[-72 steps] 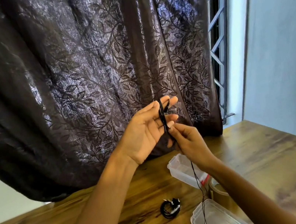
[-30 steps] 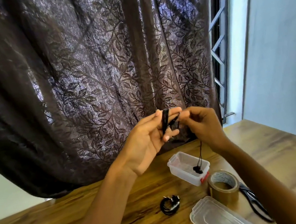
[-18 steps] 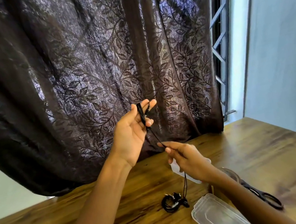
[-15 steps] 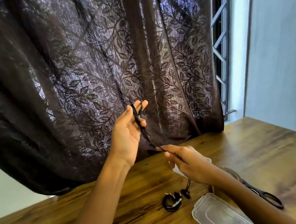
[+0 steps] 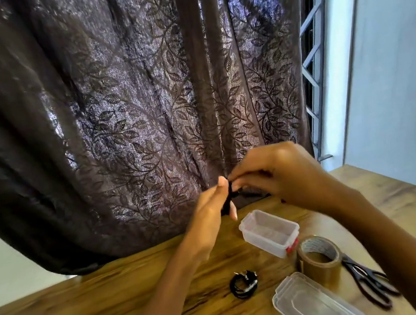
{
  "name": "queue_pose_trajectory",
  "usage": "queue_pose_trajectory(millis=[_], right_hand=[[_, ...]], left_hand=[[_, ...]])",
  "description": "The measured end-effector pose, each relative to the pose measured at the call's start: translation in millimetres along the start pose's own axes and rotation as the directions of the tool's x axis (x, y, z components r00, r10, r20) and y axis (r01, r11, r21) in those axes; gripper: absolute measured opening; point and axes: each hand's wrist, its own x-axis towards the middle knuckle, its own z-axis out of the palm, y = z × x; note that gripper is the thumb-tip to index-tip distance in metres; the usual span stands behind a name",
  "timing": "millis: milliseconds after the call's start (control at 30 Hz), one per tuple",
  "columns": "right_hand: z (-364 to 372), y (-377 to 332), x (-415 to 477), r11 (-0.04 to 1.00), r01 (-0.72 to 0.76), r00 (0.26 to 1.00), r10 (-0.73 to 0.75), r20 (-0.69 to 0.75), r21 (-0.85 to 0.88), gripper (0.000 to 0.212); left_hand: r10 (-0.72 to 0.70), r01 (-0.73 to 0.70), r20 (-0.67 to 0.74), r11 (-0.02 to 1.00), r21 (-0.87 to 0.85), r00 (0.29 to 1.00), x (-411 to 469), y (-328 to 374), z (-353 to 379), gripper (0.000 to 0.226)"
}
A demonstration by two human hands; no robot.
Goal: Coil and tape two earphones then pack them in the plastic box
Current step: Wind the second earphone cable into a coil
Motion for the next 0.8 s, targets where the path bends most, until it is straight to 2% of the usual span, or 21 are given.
queue_pose_trajectory(millis=[67,133,200,333,467,633,700,800], right_hand=[[-6.9,8.2,5.8,0.997,-0.057,0.997,0.060,-0.056,0.060,0.023],[-10.7,16.4,10.2,0.978,-0.128,0.983,0.146,-0.108,0.163,0.022],[-10.9,23.0,12.0,0.923,-0.178,0.965,0.231,-0.123,0.342,0.021],[1.5,37.9,7.0,0.788,-0.192,0.932,0.332,-0.141,0.586,0.024],[22.4,48.4,0.2,0.661,-0.265,0.827,0.530,-0.188,0.702,0.022],[59.8,50.4,-9.6,0.497,-0.356,0.759,0.648,-0.066,0.791,0.019],[71.0,39.2,-13.3,0.443,-0.393,0.747,0.665,-0.001,0.806,0.010],[78.4,14.1,-15.6,0.271,-0.395,0.708,0.699,0.103,0.878,0.017]], left_hand=[[-0.024,0.028,0.080,0.998,-0.052,0.996,-2.9,3.7,4.6,0.059],[-0.031,0.052,0.162,0.991,-0.126,0.986,-7.8,10.2,9.8,0.043],[-0.028,0.072,0.232,0.980,-0.187,0.972,-10.8,17.8,13.4,0.031],[-0.028,0.088,0.207,0.953,-0.291,0.978,-12.1,28.5,13.0,0.034],[0.002,0.059,0.214,0.959,-0.276,0.977,-8.9,38.2,11.4,0.036],[0.000,0.083,0.208,0.917,-0.389,0.978,0.4,42.3,12.9,0.045],[0.009,0.076,0.190,0.898,-0.434,0.982,3.5,41.2,13.9,0.045],[0.016,0.039,0.109,0.877,-0.479,0.994,7.4,38.1,13.4,0.043]])
